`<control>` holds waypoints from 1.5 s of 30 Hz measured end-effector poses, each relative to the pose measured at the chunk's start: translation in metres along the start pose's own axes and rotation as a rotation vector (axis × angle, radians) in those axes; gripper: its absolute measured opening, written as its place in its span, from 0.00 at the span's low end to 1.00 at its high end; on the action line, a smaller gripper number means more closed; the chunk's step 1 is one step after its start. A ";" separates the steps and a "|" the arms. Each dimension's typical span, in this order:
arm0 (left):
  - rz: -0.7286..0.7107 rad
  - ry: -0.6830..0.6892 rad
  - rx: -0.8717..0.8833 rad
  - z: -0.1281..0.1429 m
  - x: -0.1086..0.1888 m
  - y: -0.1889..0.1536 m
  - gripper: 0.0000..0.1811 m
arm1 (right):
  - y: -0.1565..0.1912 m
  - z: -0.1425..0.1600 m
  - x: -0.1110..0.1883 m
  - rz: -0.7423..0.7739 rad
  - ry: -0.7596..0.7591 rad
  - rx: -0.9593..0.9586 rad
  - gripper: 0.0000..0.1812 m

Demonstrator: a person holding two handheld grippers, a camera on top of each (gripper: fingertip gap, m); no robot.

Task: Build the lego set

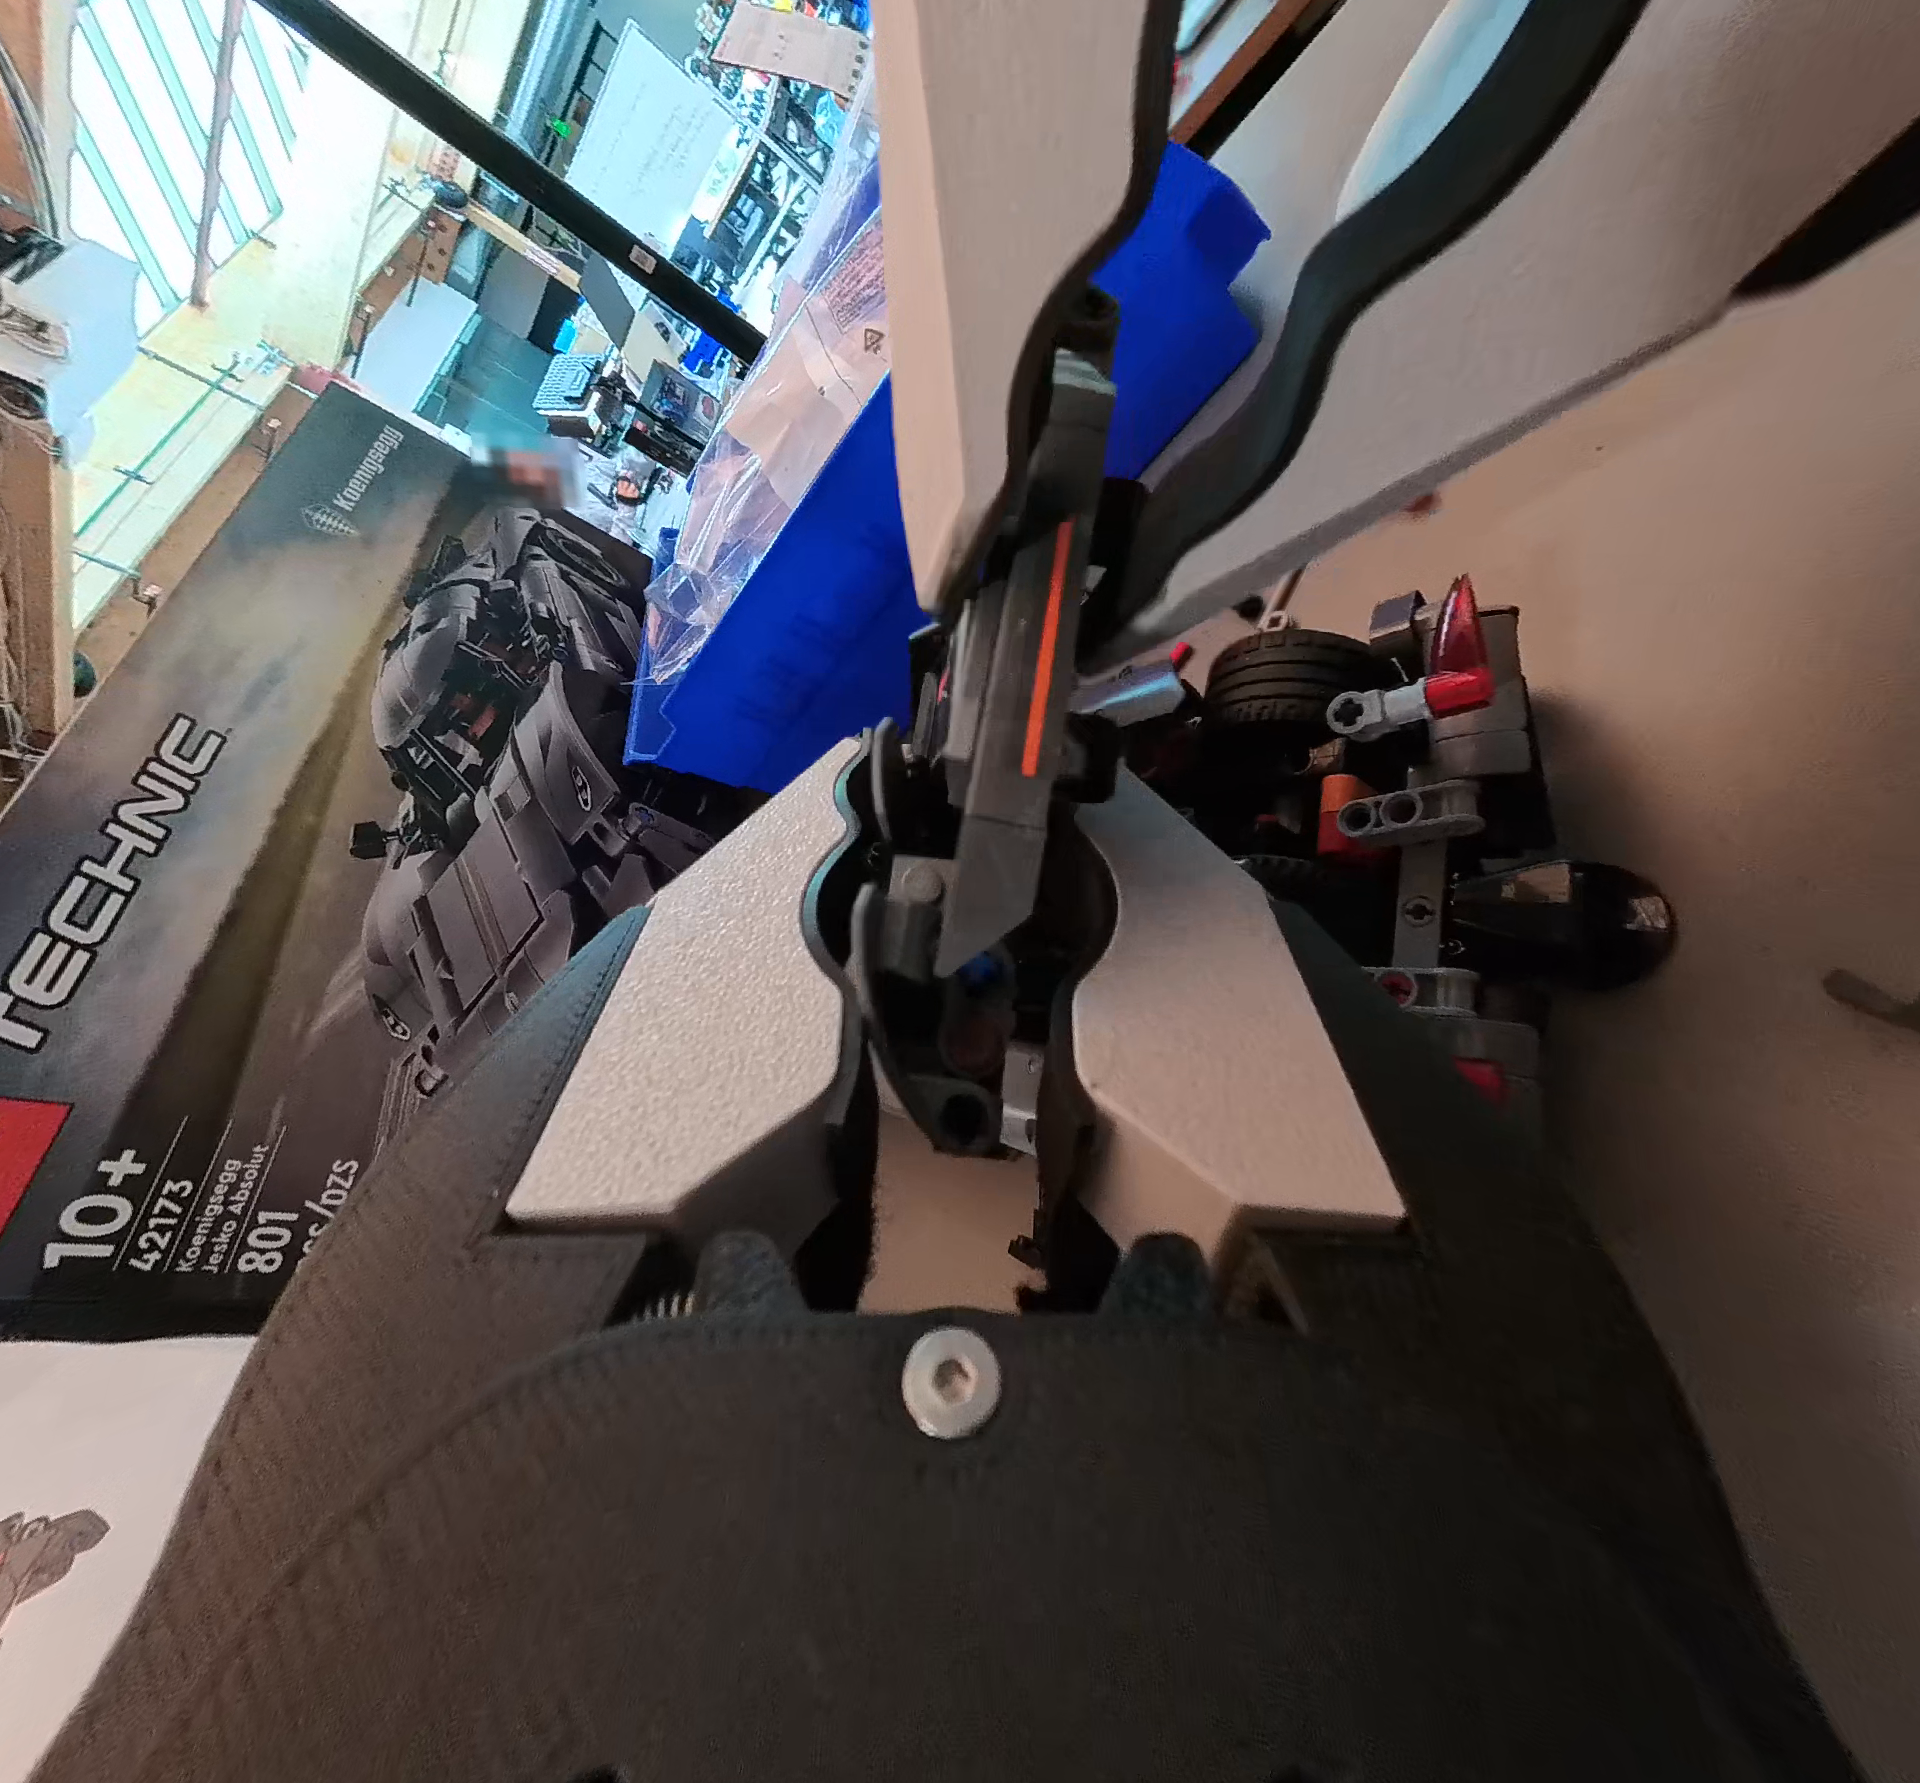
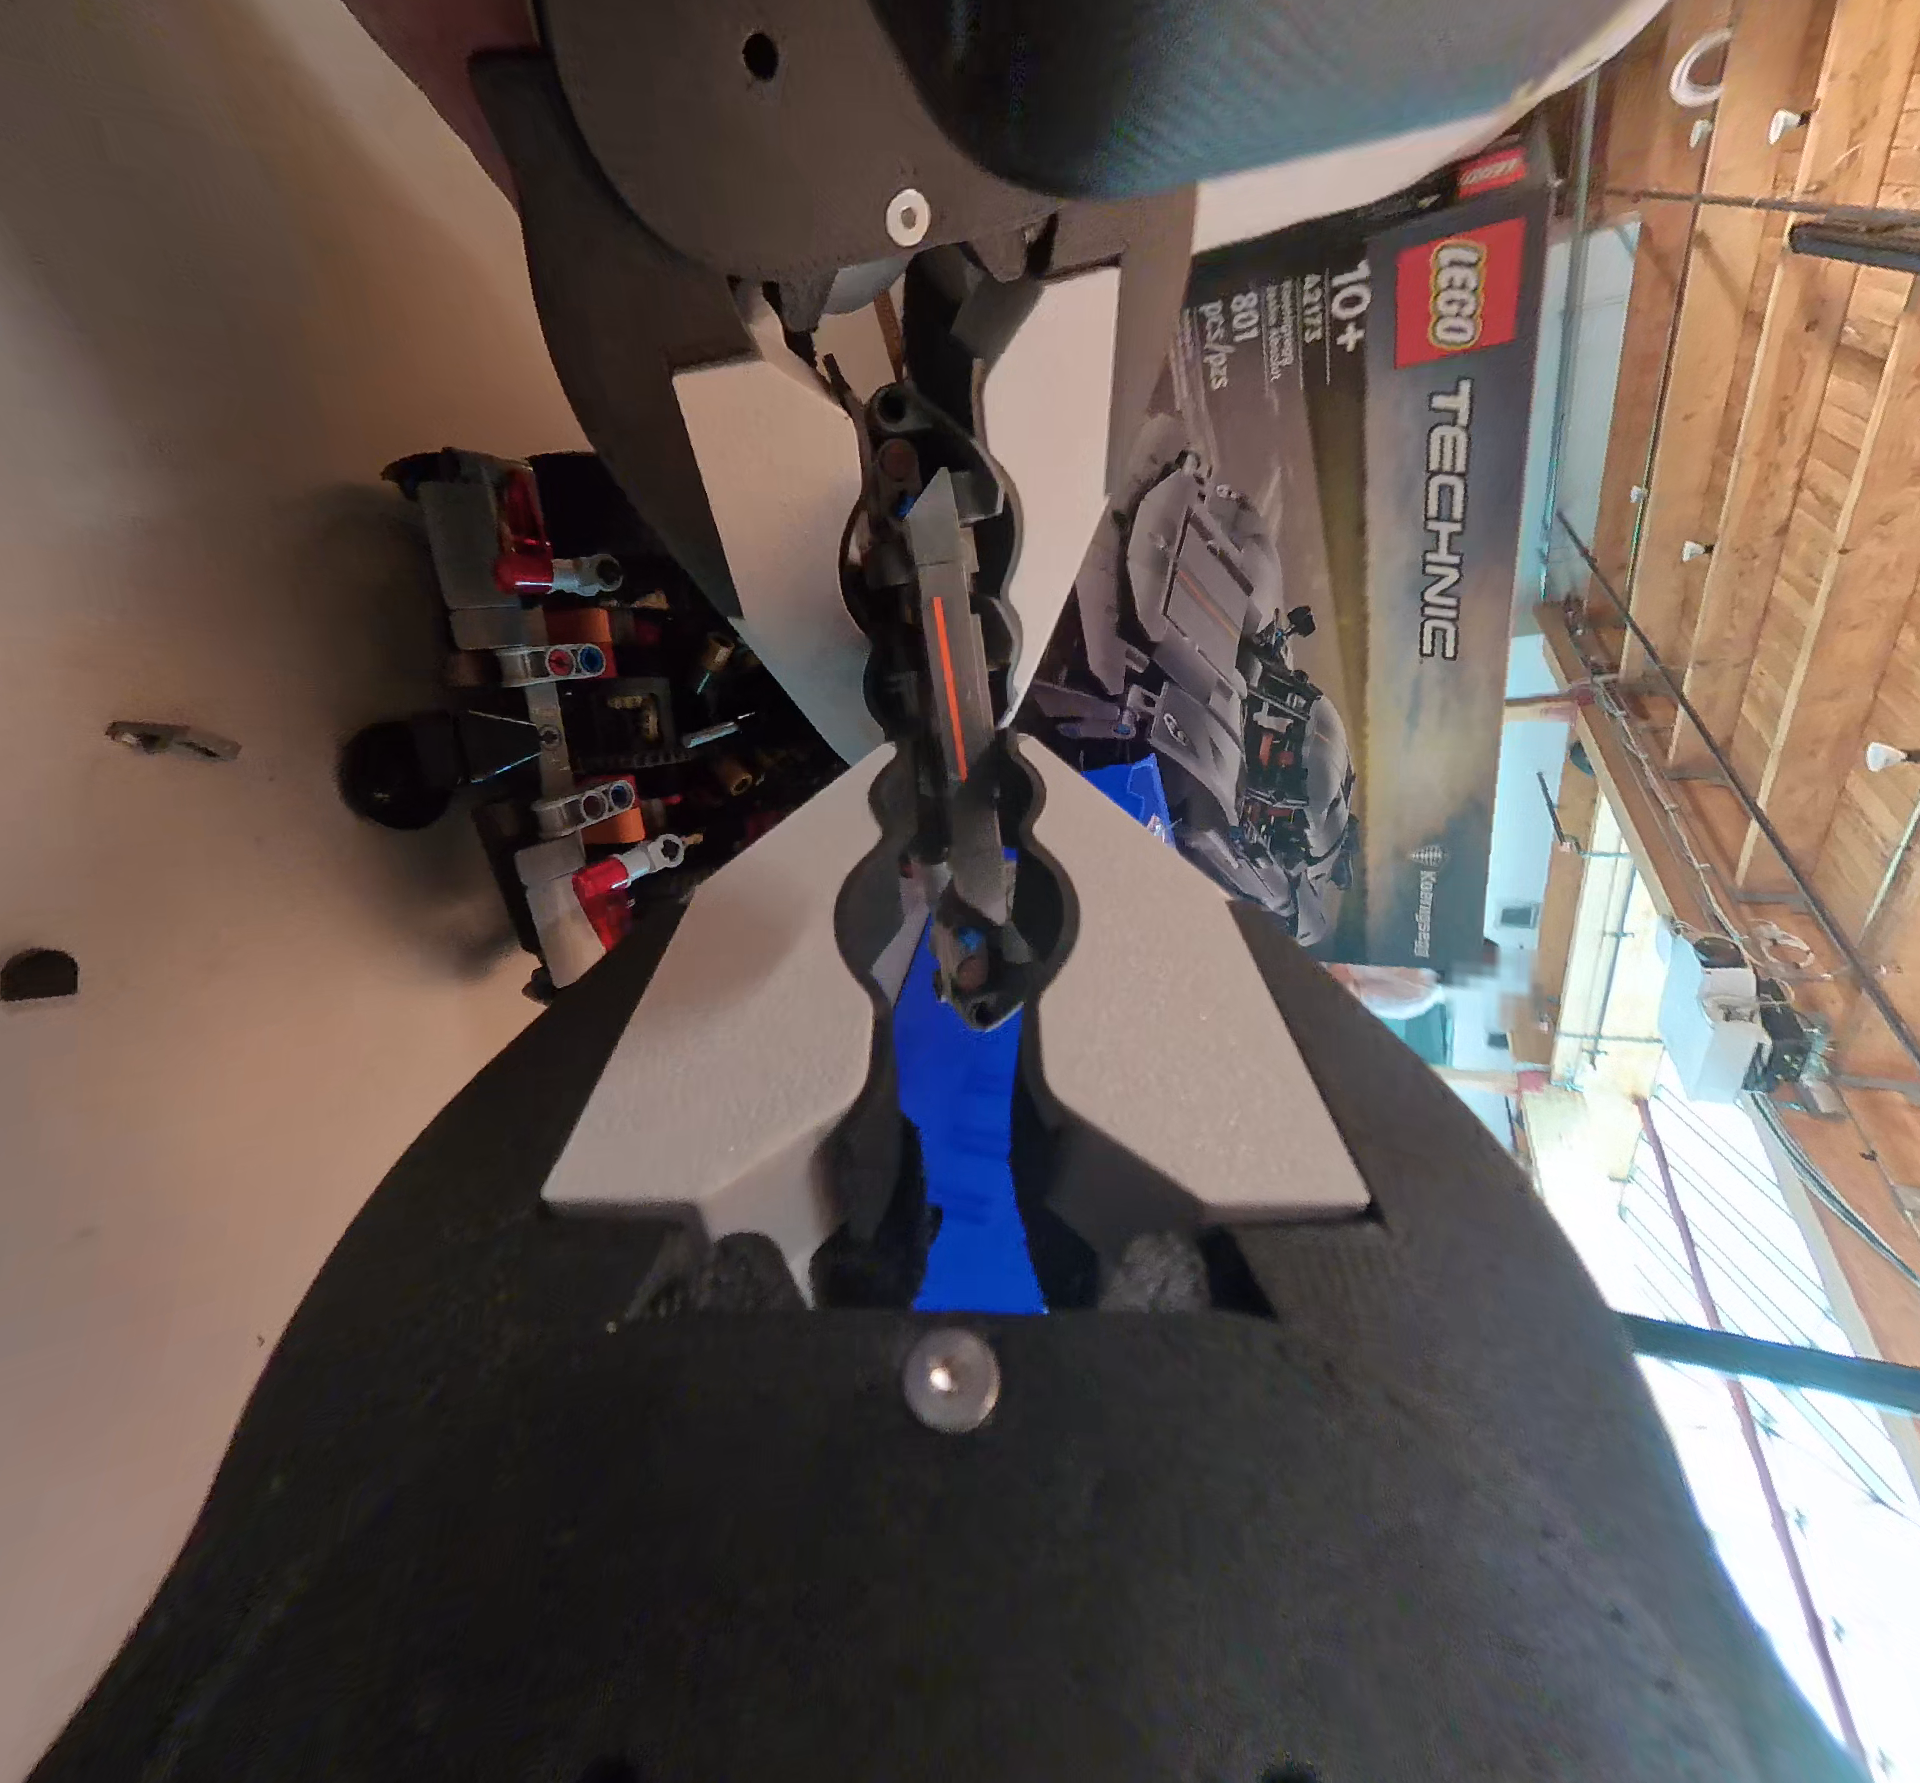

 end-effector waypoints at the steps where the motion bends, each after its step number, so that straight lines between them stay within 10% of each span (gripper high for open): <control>1: 0.001 0.002 0.007 0.000 0.000 0.001 0.16 | -0.002 0.002 0.004 -0.014 -0.025 -0.013 0.08; 8: 0.006 -0.010 0.016 -0.001 0.001 0.000 0.16 | -0.007 0.026 -0.008 -0.101 -0.062 -0.146 0.27; 45: 0.040 -0.039 0.042 0.004 0.000 0.001 0.16 | -0.010 0.042 -0.030 -0.193 -0.252 -0.221 0.11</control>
Point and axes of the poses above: each gripper's, where its closed fingertips meet, x back along the fingers, z out of its underside, y = z × x across the jaws, the point moved 9 cm from there along x, back along the fingers, and after that the axes turned 10 degrees about -x, right-handed, at the moved point
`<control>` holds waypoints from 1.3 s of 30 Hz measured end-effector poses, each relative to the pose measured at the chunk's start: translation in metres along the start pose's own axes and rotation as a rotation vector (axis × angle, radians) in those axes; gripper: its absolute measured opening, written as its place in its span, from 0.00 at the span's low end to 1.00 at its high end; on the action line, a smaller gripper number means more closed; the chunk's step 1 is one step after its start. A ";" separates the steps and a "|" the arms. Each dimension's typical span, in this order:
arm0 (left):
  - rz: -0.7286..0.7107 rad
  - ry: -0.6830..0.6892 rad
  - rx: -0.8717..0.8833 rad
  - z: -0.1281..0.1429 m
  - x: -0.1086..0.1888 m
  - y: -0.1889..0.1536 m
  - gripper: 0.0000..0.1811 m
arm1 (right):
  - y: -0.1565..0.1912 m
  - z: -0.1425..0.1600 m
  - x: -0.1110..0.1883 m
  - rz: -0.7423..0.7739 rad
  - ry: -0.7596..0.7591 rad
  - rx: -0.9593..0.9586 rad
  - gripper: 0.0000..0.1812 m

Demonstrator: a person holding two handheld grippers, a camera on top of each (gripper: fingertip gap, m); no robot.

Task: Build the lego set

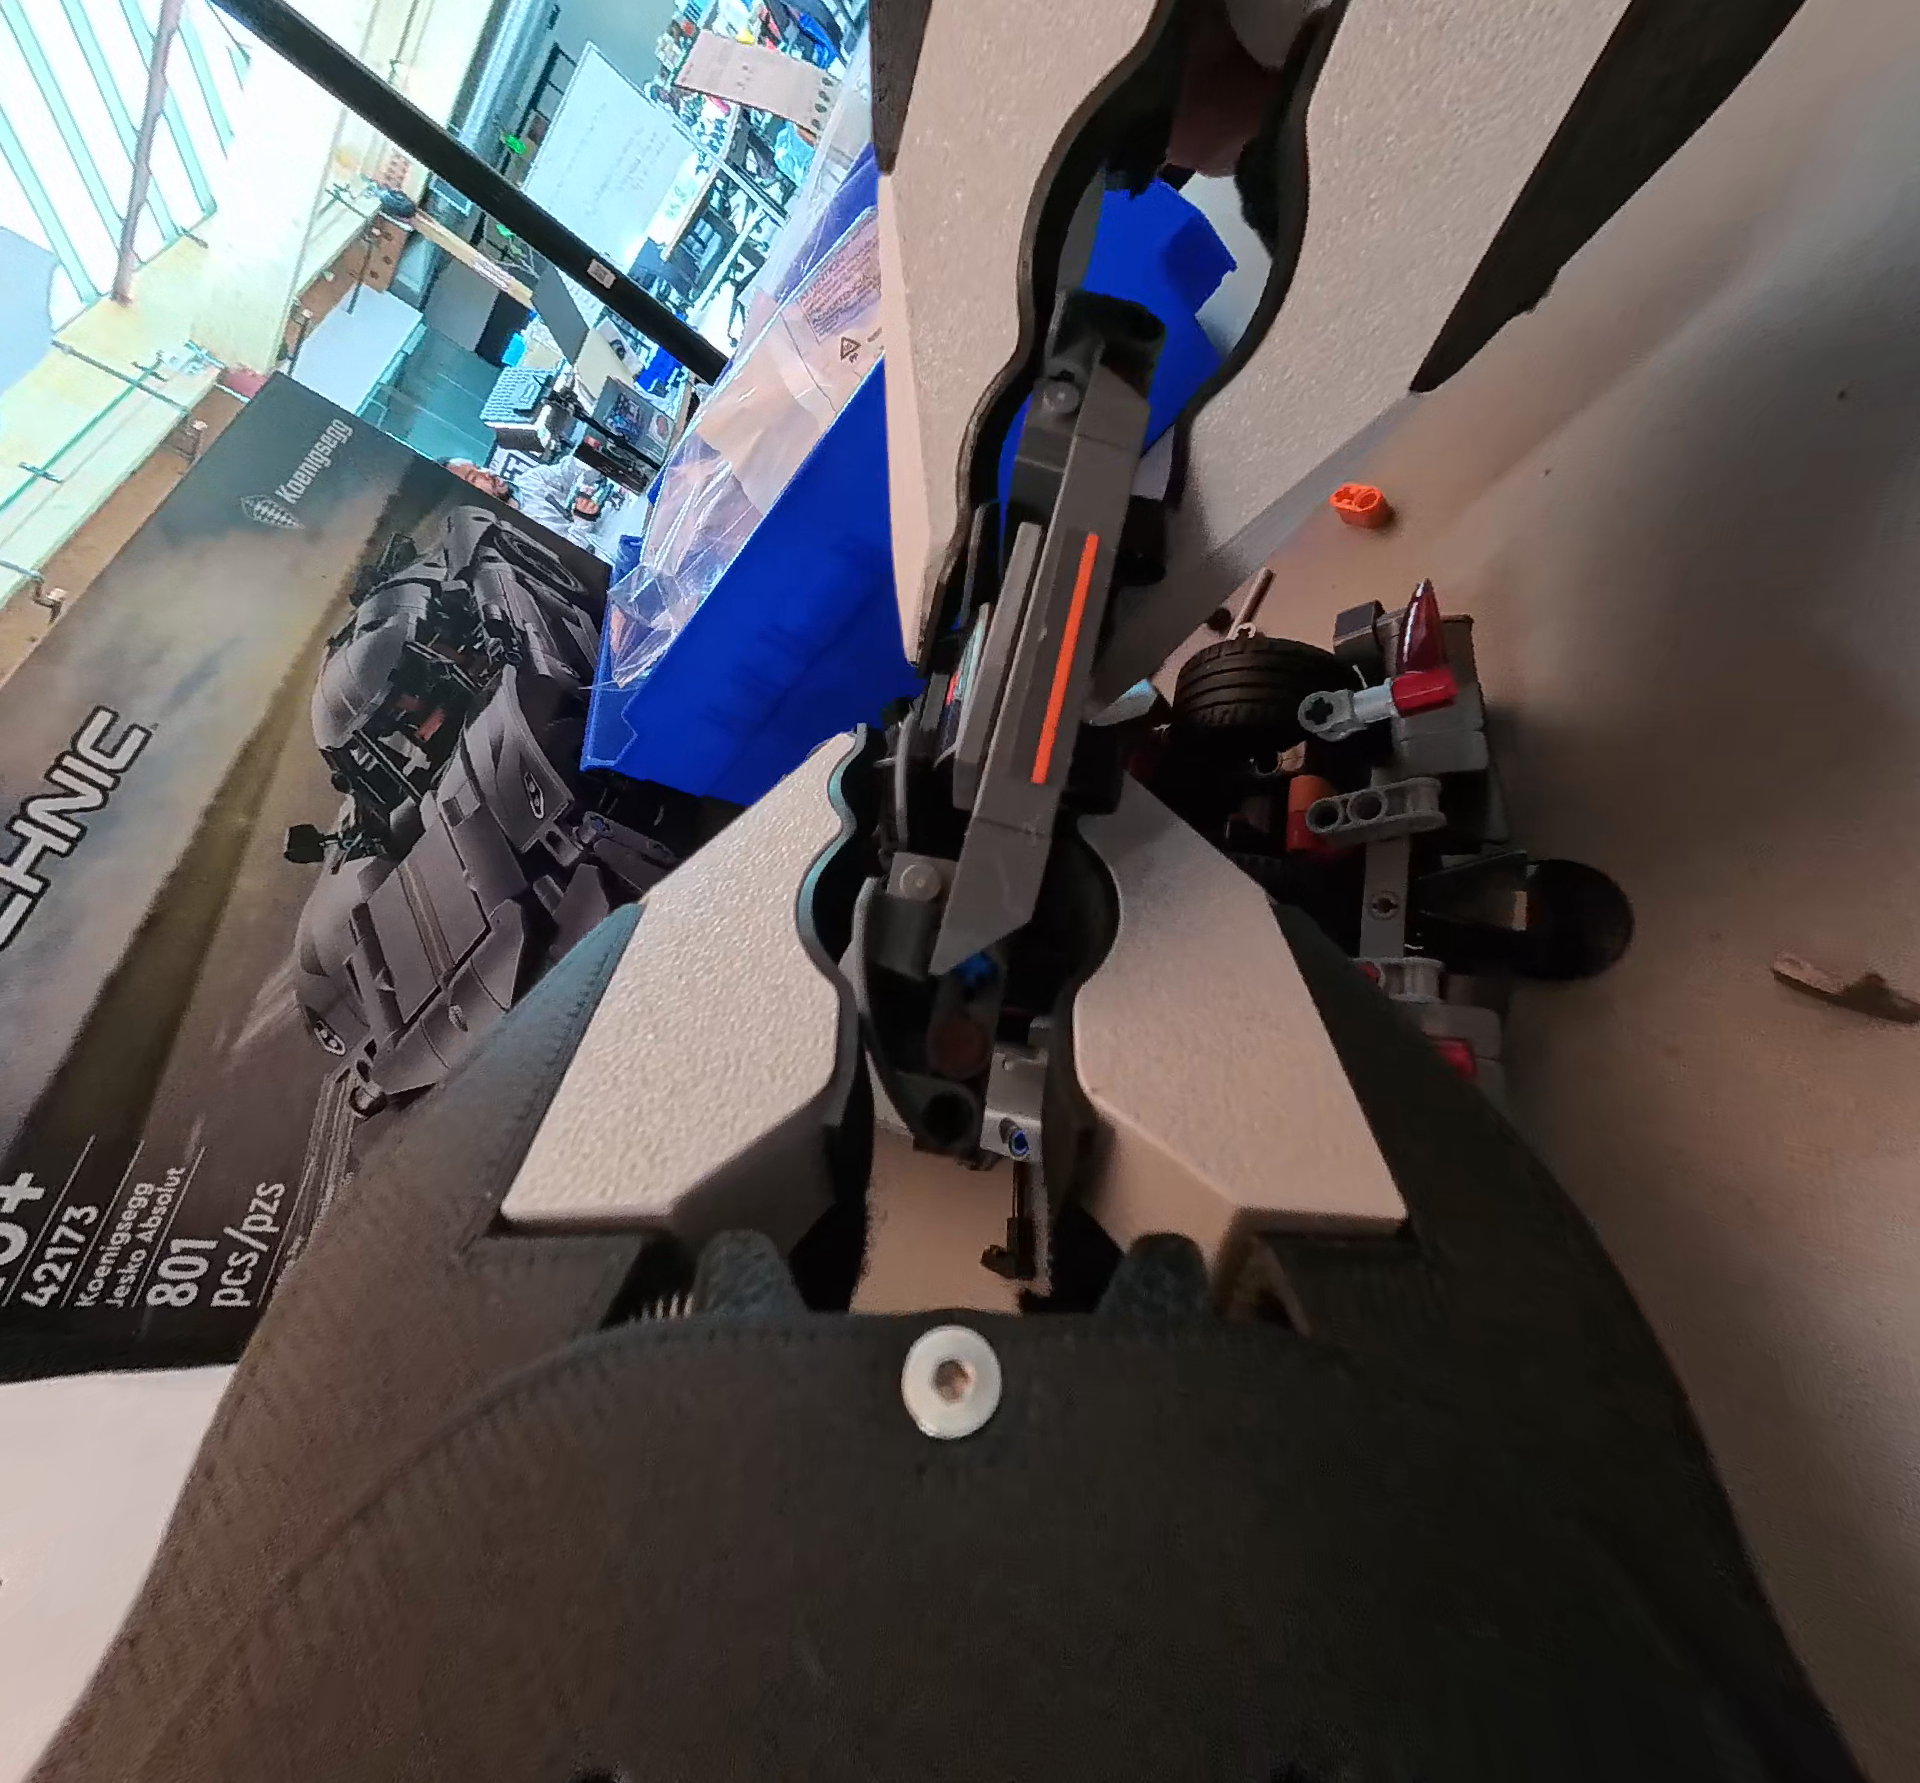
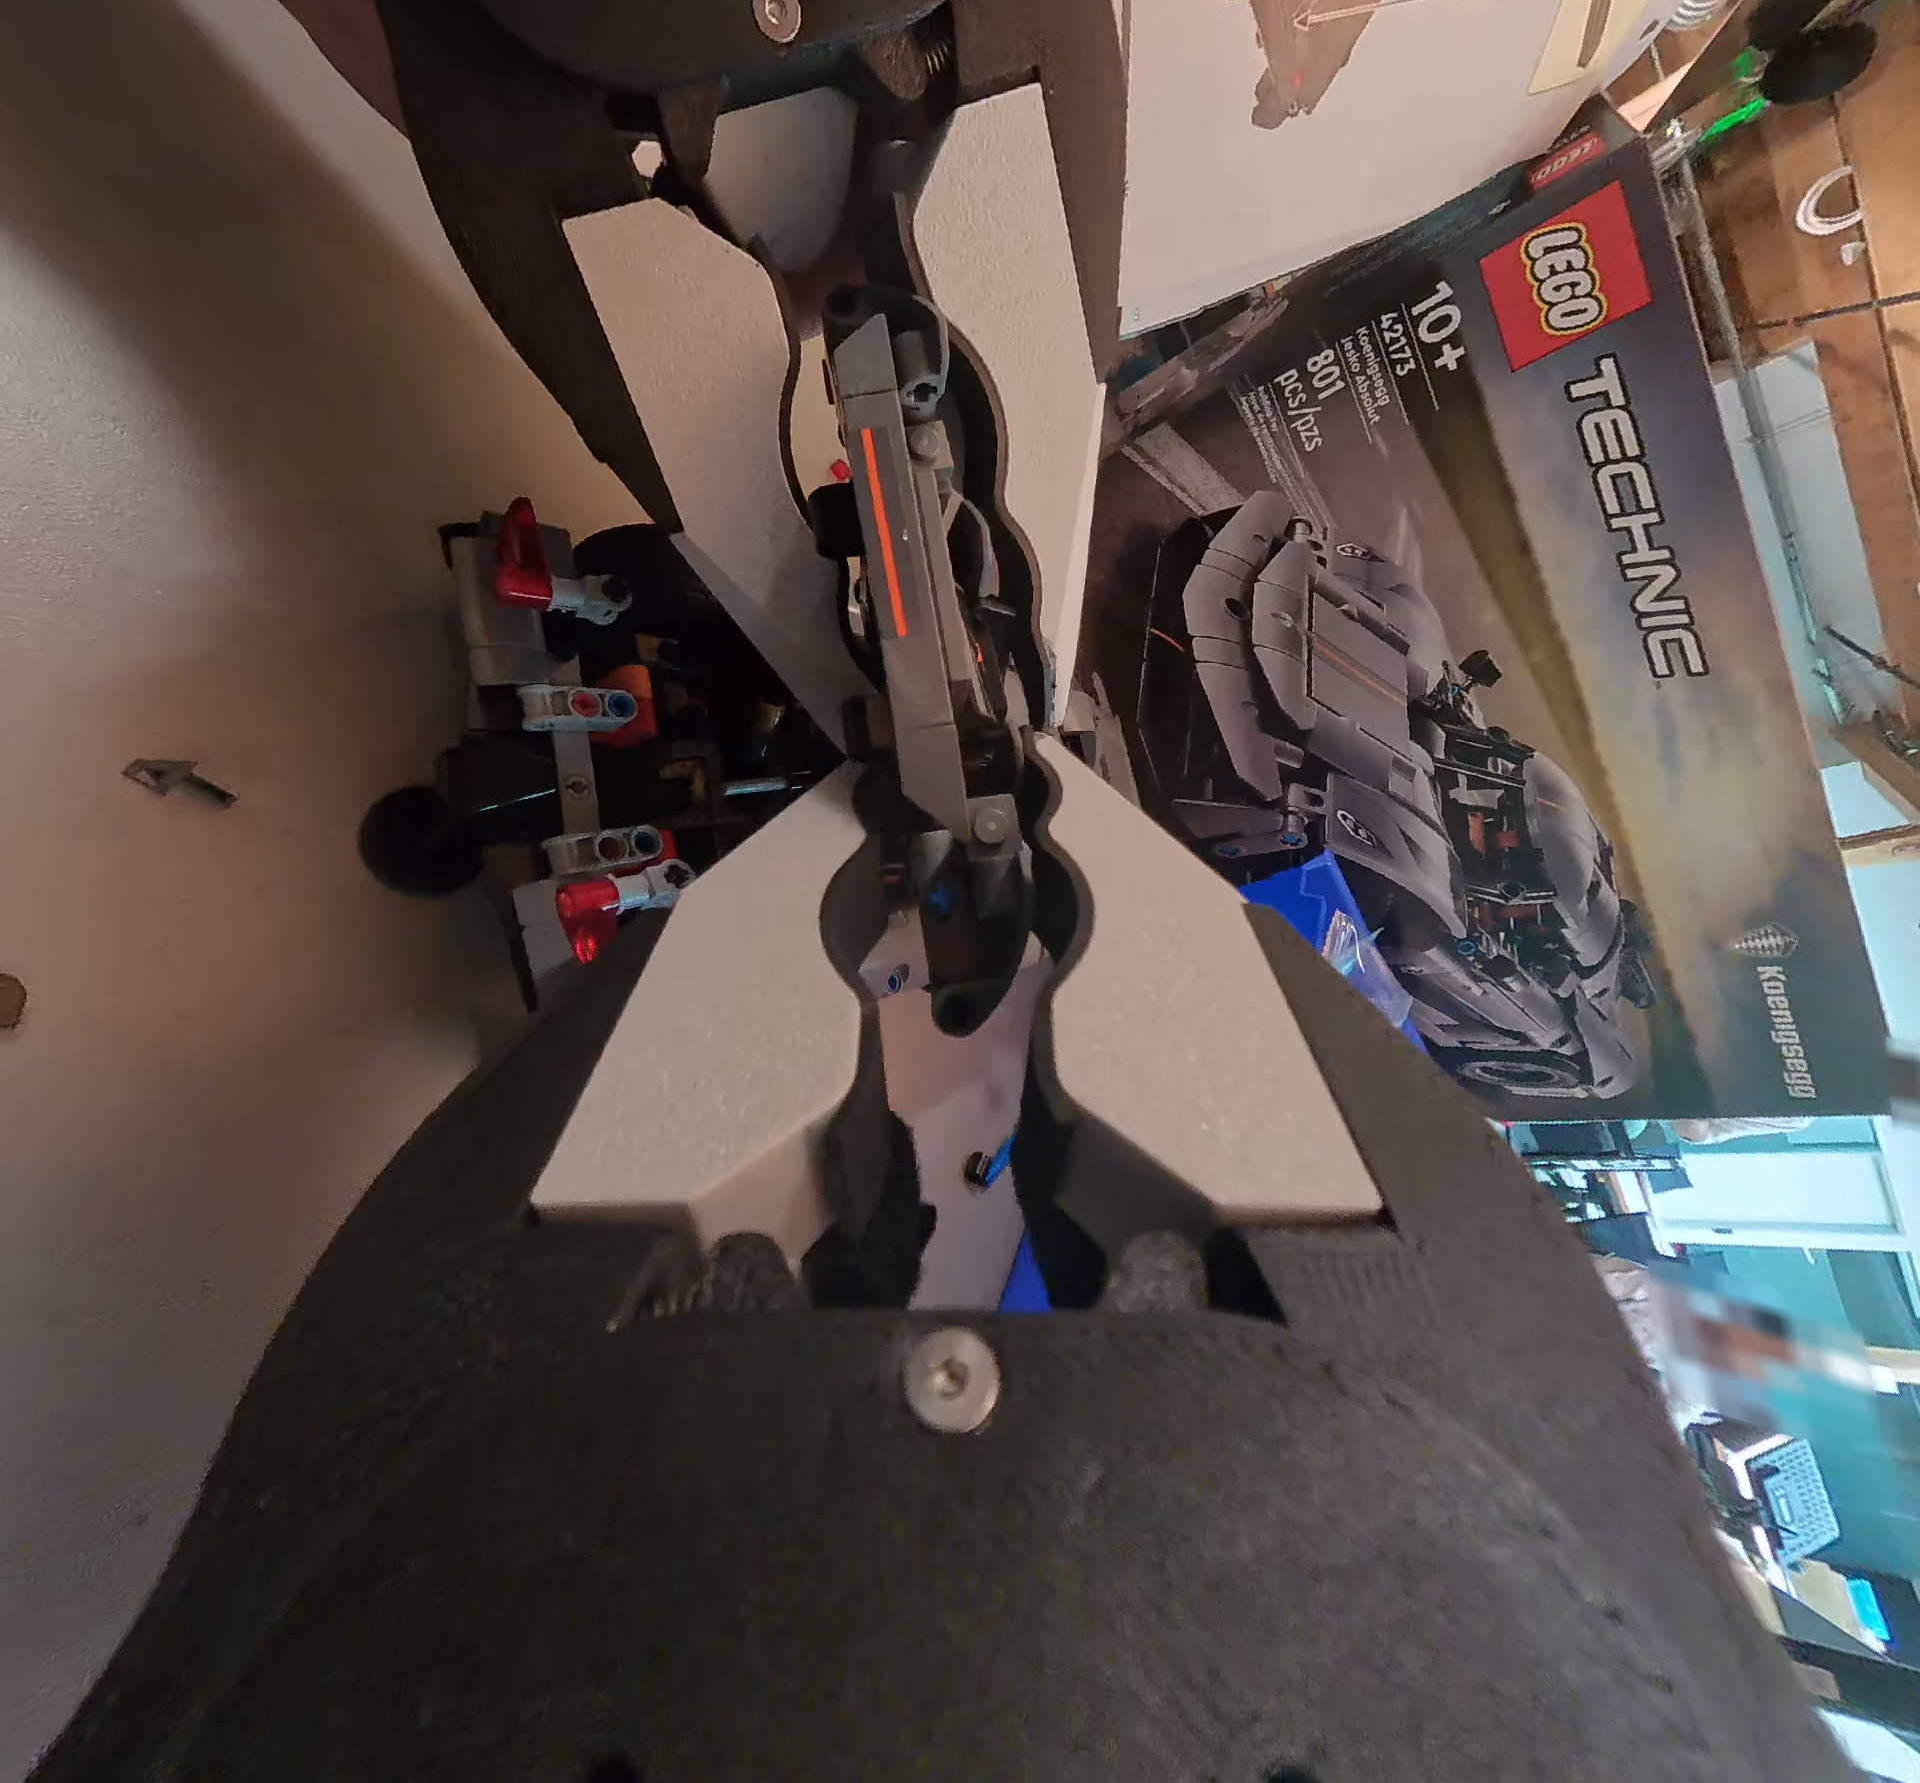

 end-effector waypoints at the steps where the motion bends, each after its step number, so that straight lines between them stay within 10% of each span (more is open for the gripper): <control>1: -0.004 0.001 -0.002 0.000 0.000 0.000 0.16 | -0.001 0.000 0.000 -0.005 0.000 -0.001 0.11; 39: 0.026 0.017 0.000 -0.002 0.000 0.004 0.16 | -0.004 0.010 -0.001 -0.012 -0.070 -0.029 0.11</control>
Point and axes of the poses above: each gripper's, where its closed fingertips meet, x back along the fingers, z out of its underside, y = z × x across the jaws, the point moved 9 cm from there along x, back along the fingers, and after that the axes turned 10 degrees about -x, right-handed, at the moved point
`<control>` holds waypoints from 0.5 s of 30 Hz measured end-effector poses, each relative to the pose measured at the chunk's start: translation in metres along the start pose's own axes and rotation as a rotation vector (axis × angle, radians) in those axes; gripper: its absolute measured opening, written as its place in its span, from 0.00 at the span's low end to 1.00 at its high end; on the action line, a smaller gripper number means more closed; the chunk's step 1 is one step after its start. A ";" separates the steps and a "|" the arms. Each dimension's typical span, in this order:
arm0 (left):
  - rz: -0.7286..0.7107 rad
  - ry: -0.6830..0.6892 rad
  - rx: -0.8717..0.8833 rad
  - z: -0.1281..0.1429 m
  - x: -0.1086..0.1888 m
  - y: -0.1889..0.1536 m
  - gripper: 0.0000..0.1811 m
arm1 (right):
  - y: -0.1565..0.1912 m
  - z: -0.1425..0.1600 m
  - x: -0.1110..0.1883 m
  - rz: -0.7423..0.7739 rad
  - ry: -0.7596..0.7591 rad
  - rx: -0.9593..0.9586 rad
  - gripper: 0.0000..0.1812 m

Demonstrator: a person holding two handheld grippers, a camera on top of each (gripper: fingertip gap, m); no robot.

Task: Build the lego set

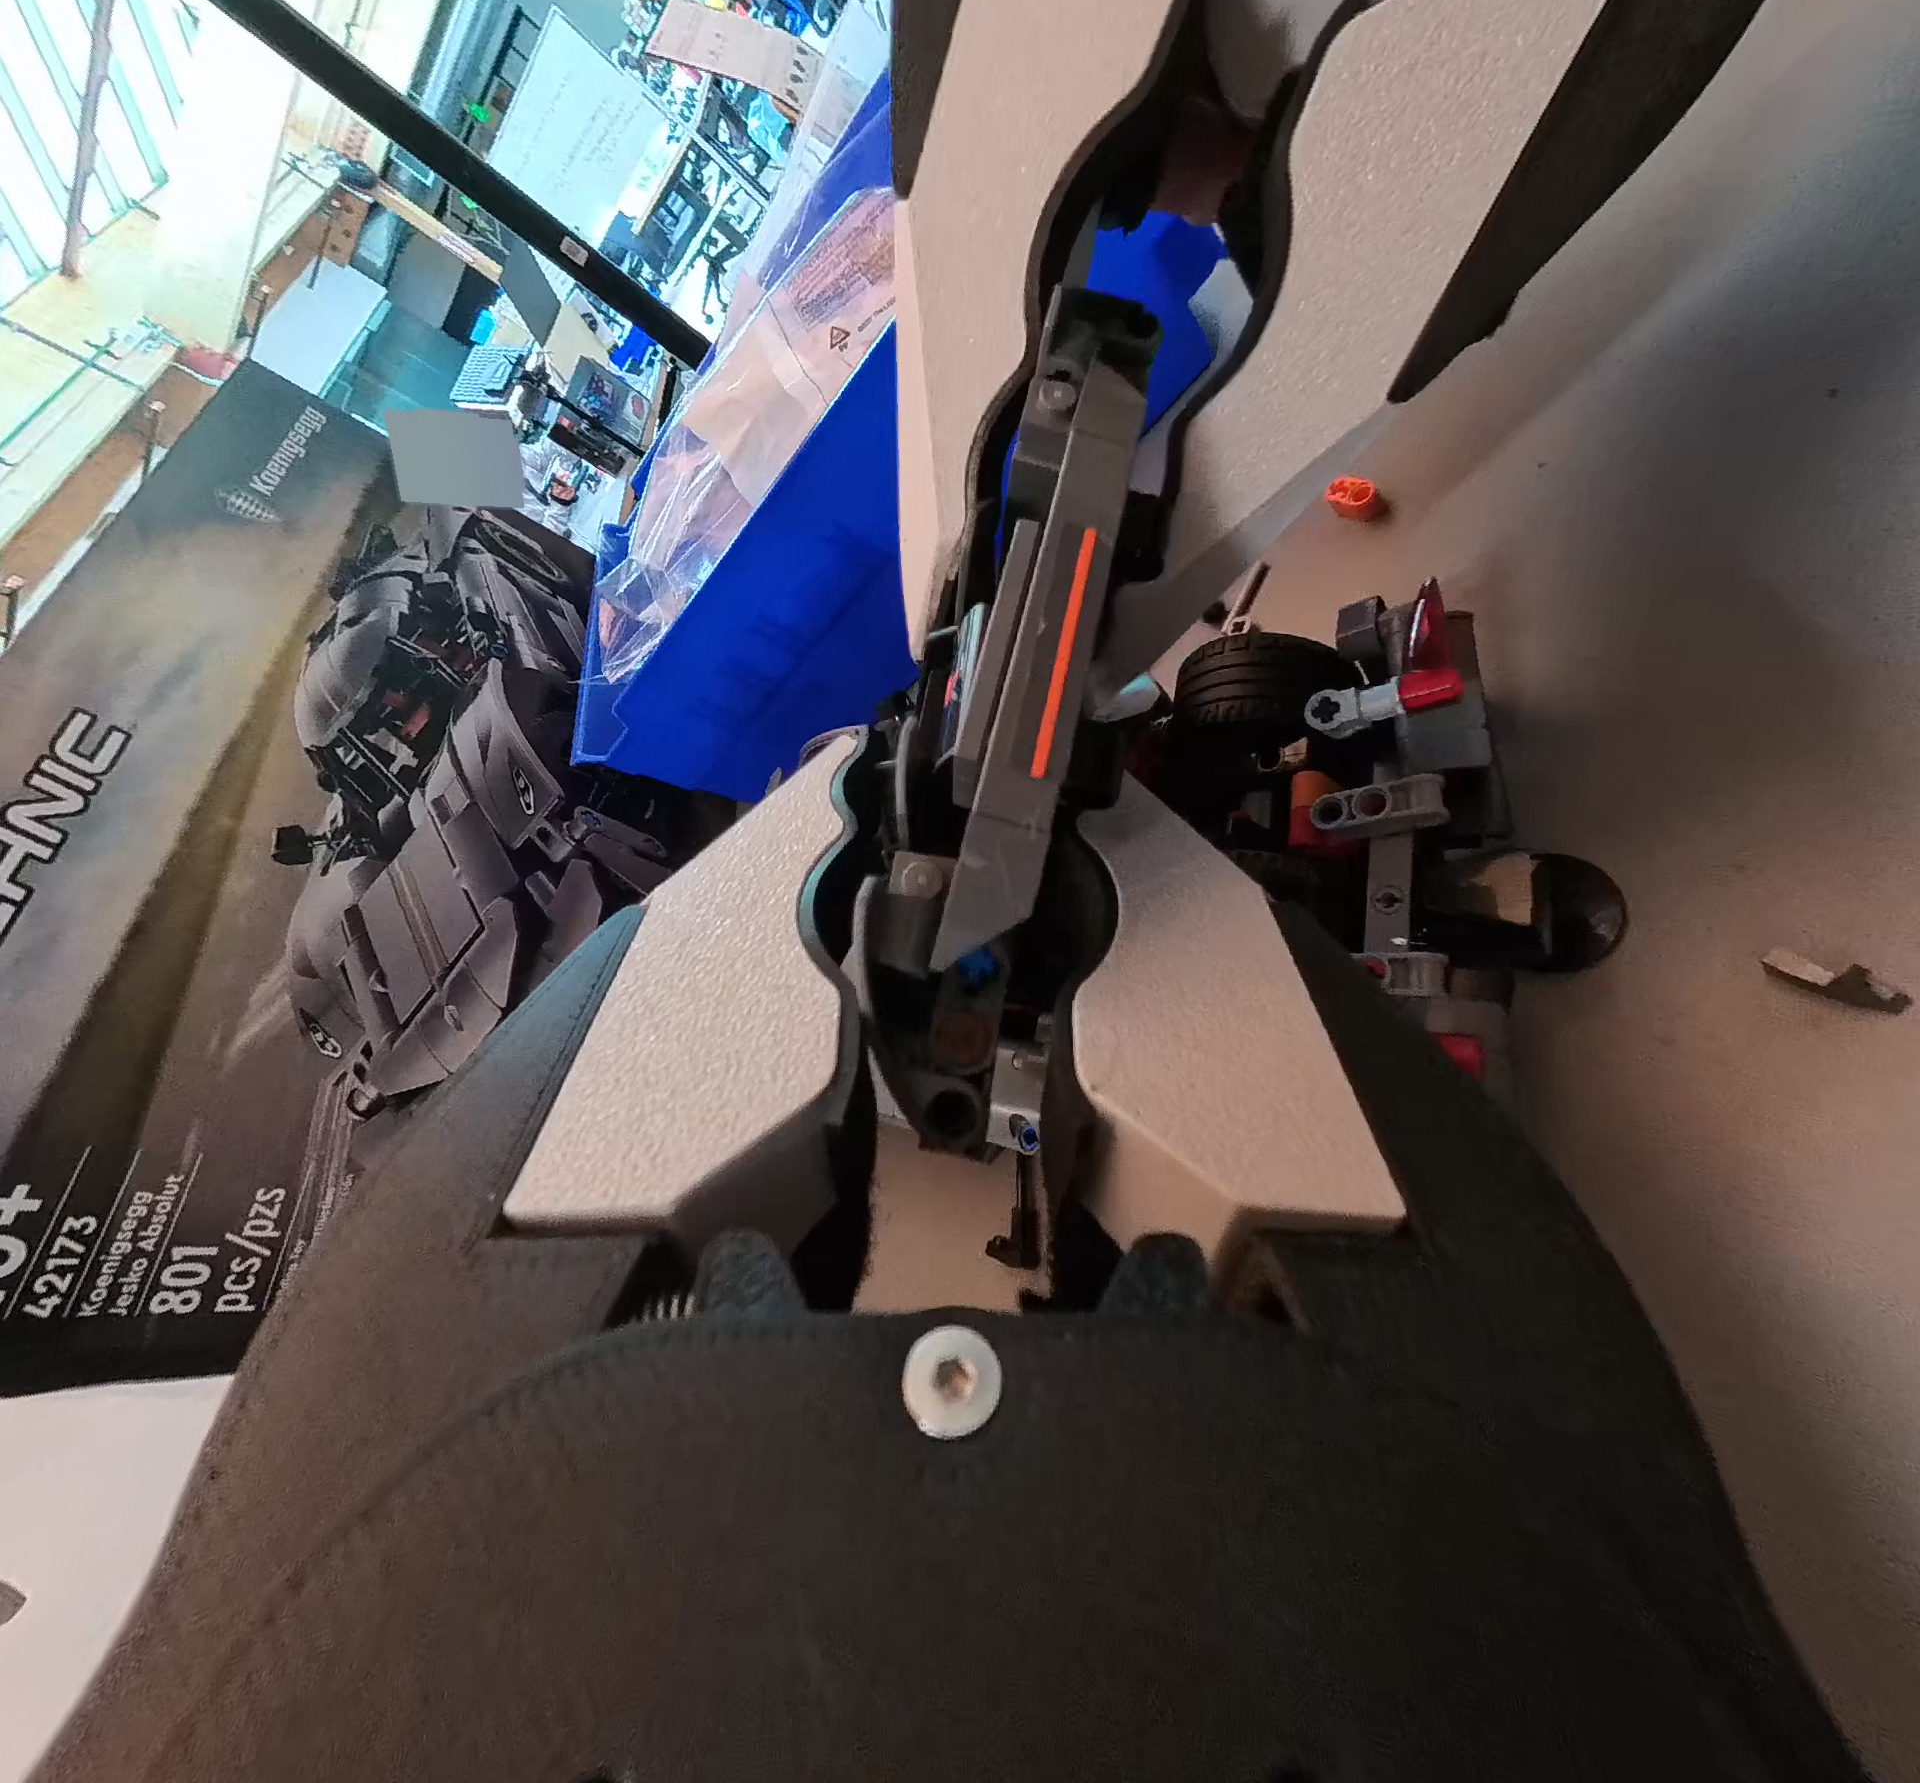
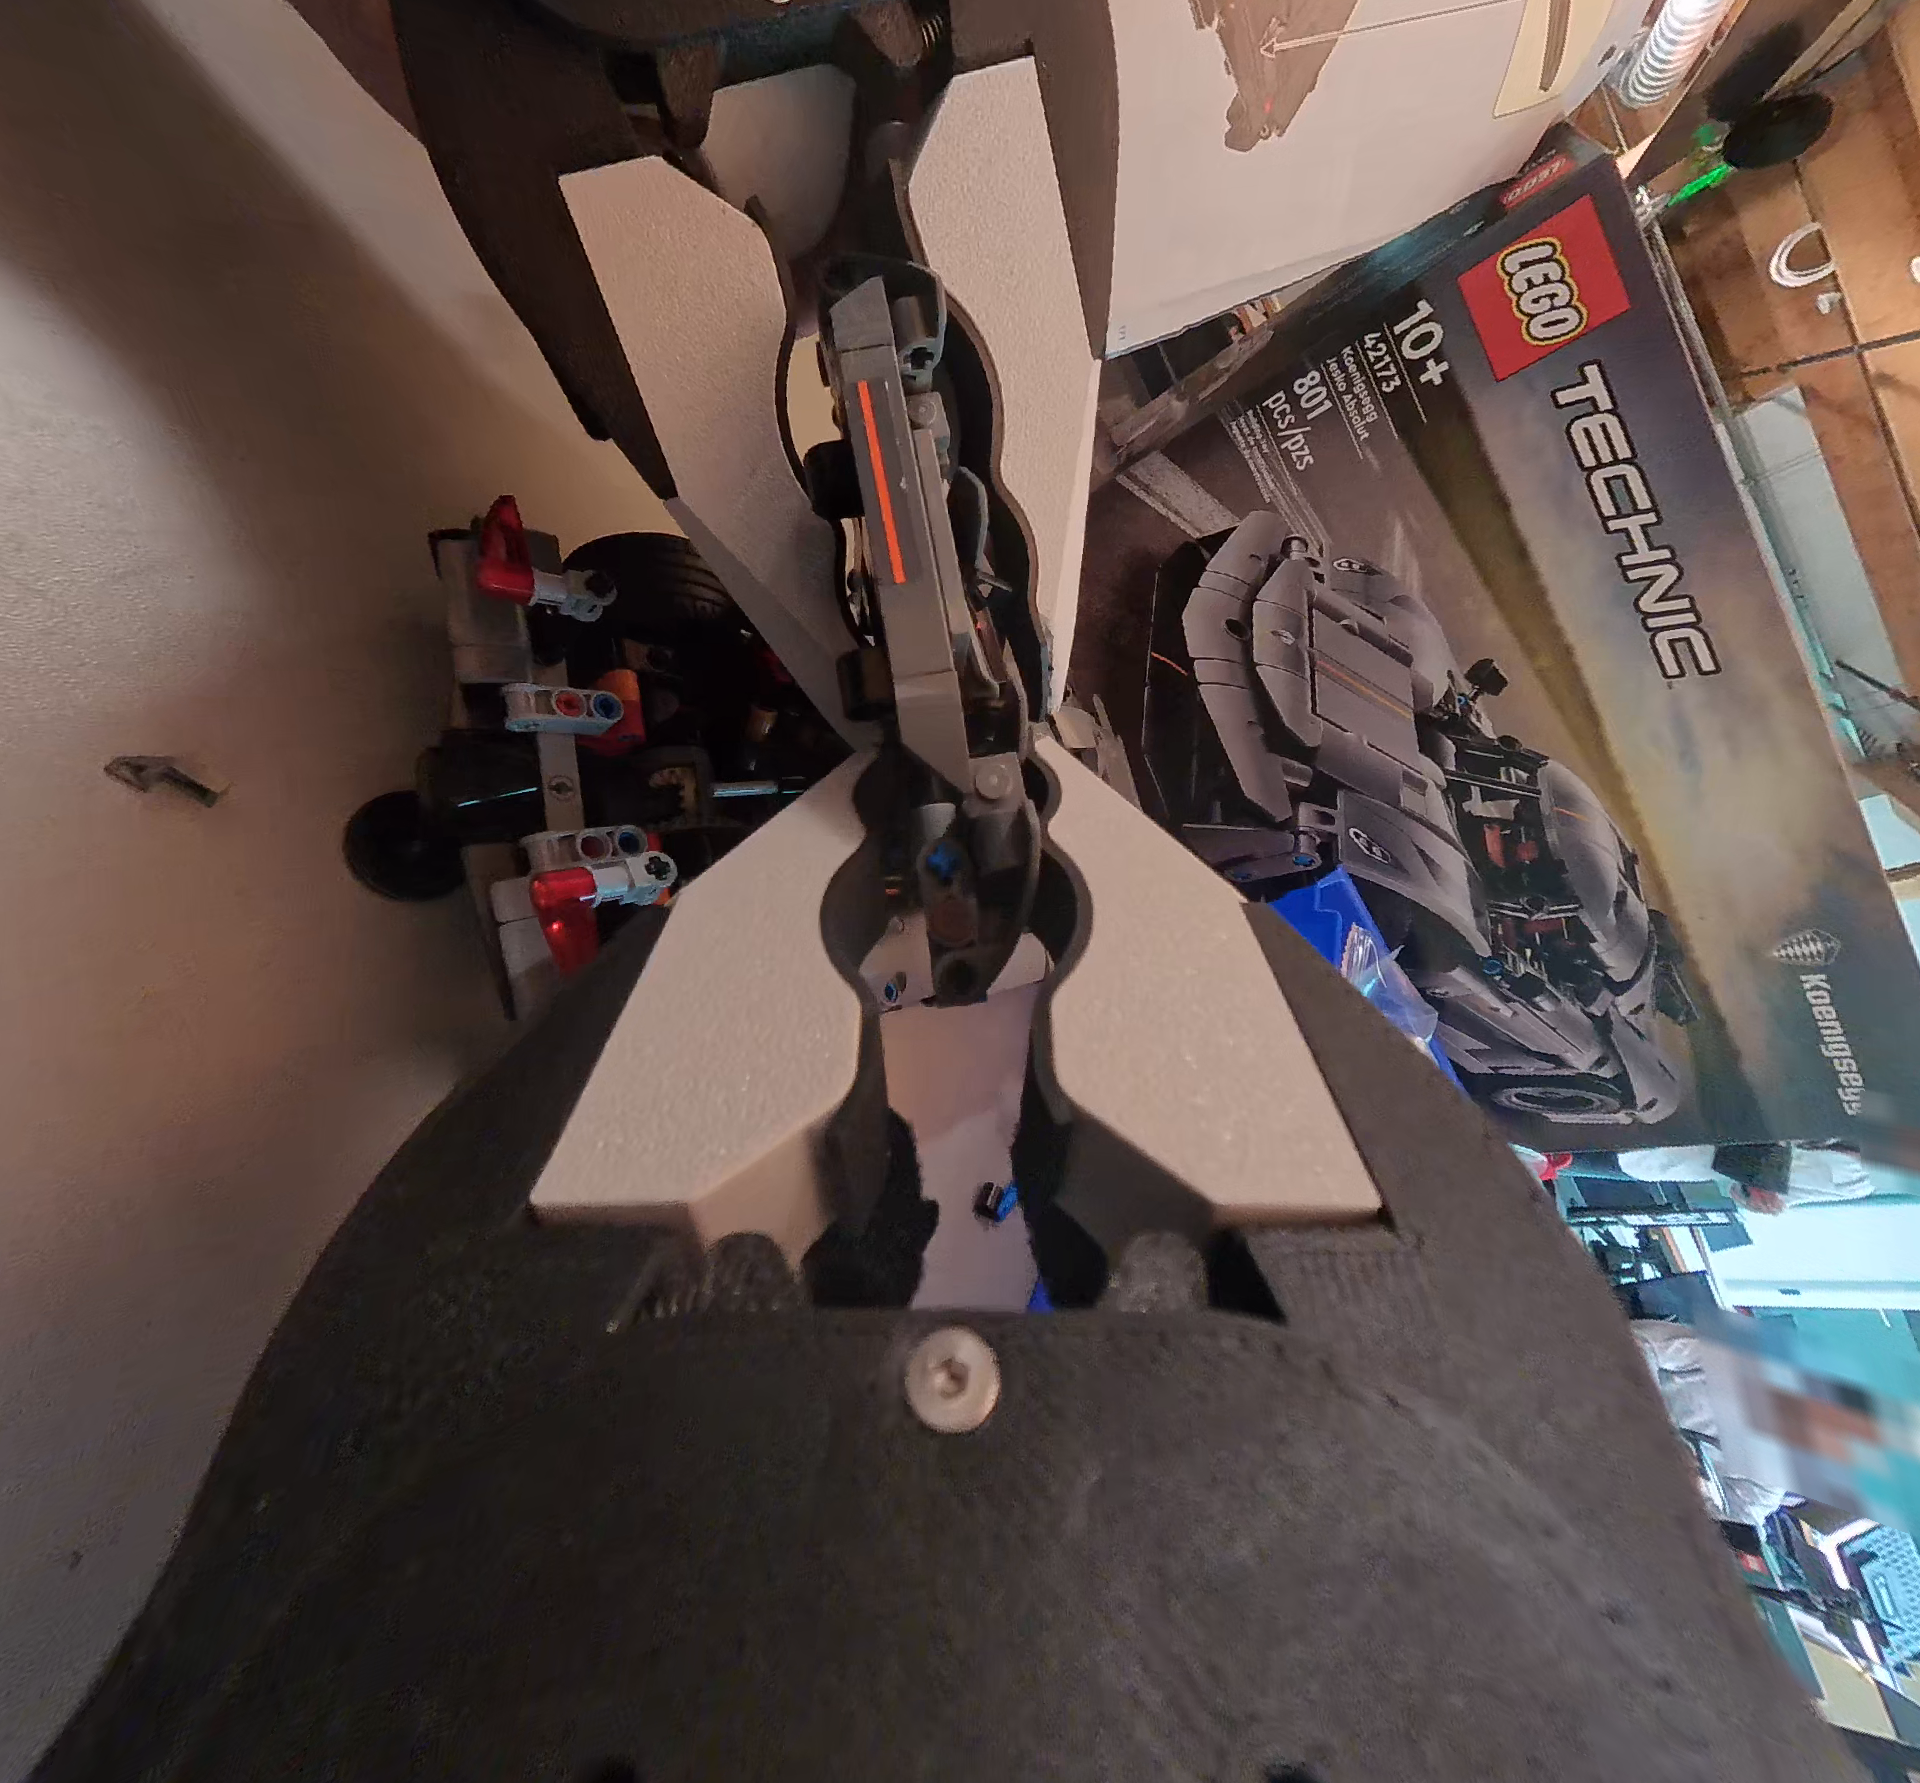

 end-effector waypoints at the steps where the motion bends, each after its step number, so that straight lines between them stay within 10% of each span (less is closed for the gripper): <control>1: 0.002 -0.003 0.002 0.000 0.000 0.000 0.16 | 0.000 0.000 0.000 -0.002 -0.001 -0.008 0.11; 15: 0.094 -0.092 0.083 0.000 0.005 0.006 0.16 | 0.002 0.004 -0.003 -0.050 -0.015 -0.038 0.22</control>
Point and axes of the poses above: each gripper's, where its closed fingertips meet, x back along the fingers, z out of its underside, y = z × x across the jaws, the point moved 9 cm from there along x, back along the fingers, and after that the axes turned 10 degrees about -x, right-handed, at the moved point
